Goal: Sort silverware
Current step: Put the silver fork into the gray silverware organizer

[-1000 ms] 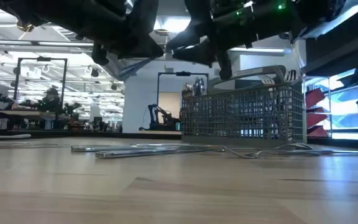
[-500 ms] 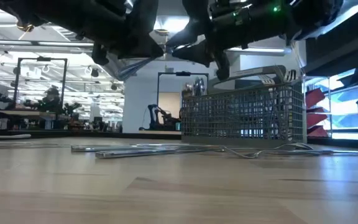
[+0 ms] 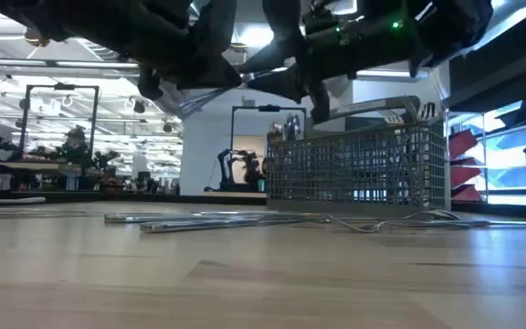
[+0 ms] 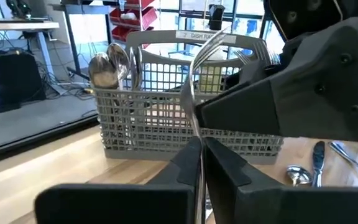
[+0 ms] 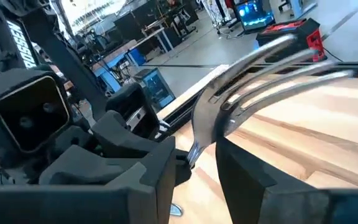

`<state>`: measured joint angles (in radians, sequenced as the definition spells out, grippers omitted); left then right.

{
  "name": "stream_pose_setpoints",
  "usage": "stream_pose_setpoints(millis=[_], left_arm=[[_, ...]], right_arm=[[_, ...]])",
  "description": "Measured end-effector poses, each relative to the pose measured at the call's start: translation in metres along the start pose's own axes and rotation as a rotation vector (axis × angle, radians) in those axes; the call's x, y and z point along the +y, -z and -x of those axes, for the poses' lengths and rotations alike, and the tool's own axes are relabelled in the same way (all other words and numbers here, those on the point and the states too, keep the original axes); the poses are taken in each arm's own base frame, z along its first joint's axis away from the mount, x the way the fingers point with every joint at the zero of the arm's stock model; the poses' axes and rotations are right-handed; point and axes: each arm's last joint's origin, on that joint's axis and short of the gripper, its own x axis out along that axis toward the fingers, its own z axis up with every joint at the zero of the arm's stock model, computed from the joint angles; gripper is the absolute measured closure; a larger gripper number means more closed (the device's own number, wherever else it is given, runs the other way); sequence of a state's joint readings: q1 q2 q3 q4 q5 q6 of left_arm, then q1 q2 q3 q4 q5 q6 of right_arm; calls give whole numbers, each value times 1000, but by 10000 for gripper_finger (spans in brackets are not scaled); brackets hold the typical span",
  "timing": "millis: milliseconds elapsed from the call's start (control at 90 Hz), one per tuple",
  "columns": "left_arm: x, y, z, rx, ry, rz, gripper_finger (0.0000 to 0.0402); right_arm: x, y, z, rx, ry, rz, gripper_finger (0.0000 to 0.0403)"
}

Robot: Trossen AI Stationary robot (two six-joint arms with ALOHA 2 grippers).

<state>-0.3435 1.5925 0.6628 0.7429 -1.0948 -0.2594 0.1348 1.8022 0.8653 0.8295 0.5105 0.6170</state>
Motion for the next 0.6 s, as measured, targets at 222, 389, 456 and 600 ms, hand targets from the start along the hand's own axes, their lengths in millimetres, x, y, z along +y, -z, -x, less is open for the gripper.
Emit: stream_pose_setpoints(millis=[222, 389, 456, 600], left_arm=[[0, 1, 0, 5, 13, -4, 398], [-1, 1, 1, 7, 19, -5, 398], [-1, 1, 1, 7, 20, -6, 398], [-1, 1, 1, 6, 16, -9, 398]], right_arm=[[5, 6, -12, 15, -30, 7, 304], [8, 6, -14, 21, -46, 22, 321], [8, 6, -14, 19, -48, 43, 344], [8, 6, -14, 17, -46, 79, 394]])
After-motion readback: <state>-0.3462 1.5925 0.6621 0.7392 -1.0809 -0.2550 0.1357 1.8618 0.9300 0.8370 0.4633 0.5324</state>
